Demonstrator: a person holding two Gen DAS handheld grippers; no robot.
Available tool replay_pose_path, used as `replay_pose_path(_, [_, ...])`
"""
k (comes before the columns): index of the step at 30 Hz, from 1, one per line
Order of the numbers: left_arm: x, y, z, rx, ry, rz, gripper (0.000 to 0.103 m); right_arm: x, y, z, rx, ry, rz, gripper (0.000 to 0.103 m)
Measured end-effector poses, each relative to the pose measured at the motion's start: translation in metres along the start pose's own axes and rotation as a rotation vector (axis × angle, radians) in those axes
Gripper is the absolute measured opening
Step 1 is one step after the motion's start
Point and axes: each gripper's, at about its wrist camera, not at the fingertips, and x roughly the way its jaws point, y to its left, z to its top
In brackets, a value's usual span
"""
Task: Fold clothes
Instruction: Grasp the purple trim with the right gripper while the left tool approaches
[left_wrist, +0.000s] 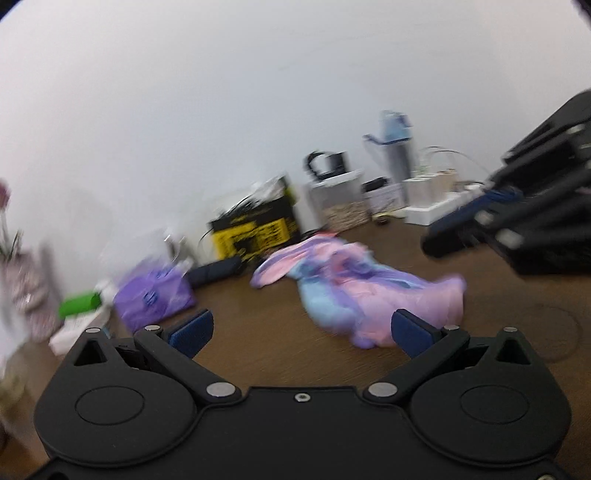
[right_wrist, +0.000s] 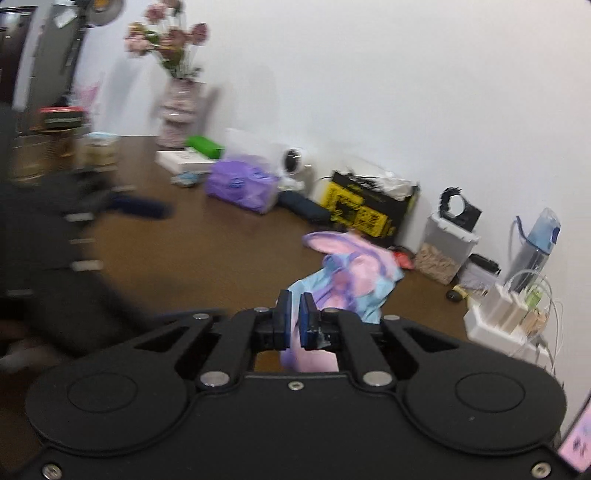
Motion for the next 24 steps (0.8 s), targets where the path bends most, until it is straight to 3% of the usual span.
replay_pose_path(4, [0.000, -0.018, -0.002, 0.064, 0.002, -0.051, 0.103, -0.042, 0.016, -0.024, 0.021, 0.024, 0.035, 0.007])
replay_pose_path(6, [-0.002, -0.021, -0.005, 0.068, 0.017, -0.039, 0.103, -0.046, 0.015, -0.033, 0.025, 0.028, 0.004, 0.013])
replay_pose_path(7, [-0.004, -0.022, -0.007, 0.070, 0.025, -0.032, 0.103, -0.044, 0.009, -0.041, 0.034, 0.040, -0.040, 0.024])
replay_pose_path(9, [-0.006, -0.013, -0.010, 0.001, 0.067, -0.001, 0.103, -0.035, 0.001, -0.049, 0.043, 0.067, -0.056, 0.034])
replay_pose_path(11, [-0.010, -0.001, -0.014, -0.081, 0.104, 0.021, 0.103, -0.017, -0.004, -0.054, 0.059, 0.071, -0.047, 0.068])
replay_pose_path(13, [-0.013, 0.012, -0.017, -0.140, 0.133, 0.031, 0.103, 0.005, -0.001, -0.054, 0.024, 0.072, -0.037, 0.075])
replay_pose_path(16, [-0.020, 0.018, -0.021, -0.090, 0.144, 0.044, 0.103, 0.044, 0.006, -0.050, -0.005, 0.106, -0.011, 0.069])
replay_pose_path(18, [-0.023, 0.016, -0.024, -0.025, 0.140, 0.055, 0.103, 0.066, 0.004, -0.049, -0.007, 0.131, -0.001, 0.052])
replay_pose_path(21, [-0.022, 0.007, -0.026, 0.074, 0.129, 0.070, 0.103, 0.087, -0.002, -0.050, 0.048, 0.169, -0.008, 0.010])
replay_pose_path(22, [-0.021, 0.005, -0.026, 0.081, 0.128, 0.069, 0.103, 0.089, -0.007, -0.050, 0.081, 0.183, -0.002, 0.005])
replay_pose_path(24, [-0.013, -0.004, -0.023, 0.110, 0.107, 0.056, 0.103, 0.080, -0.009, -0.049, 0.092, 0.166, -0.008, 0.005])
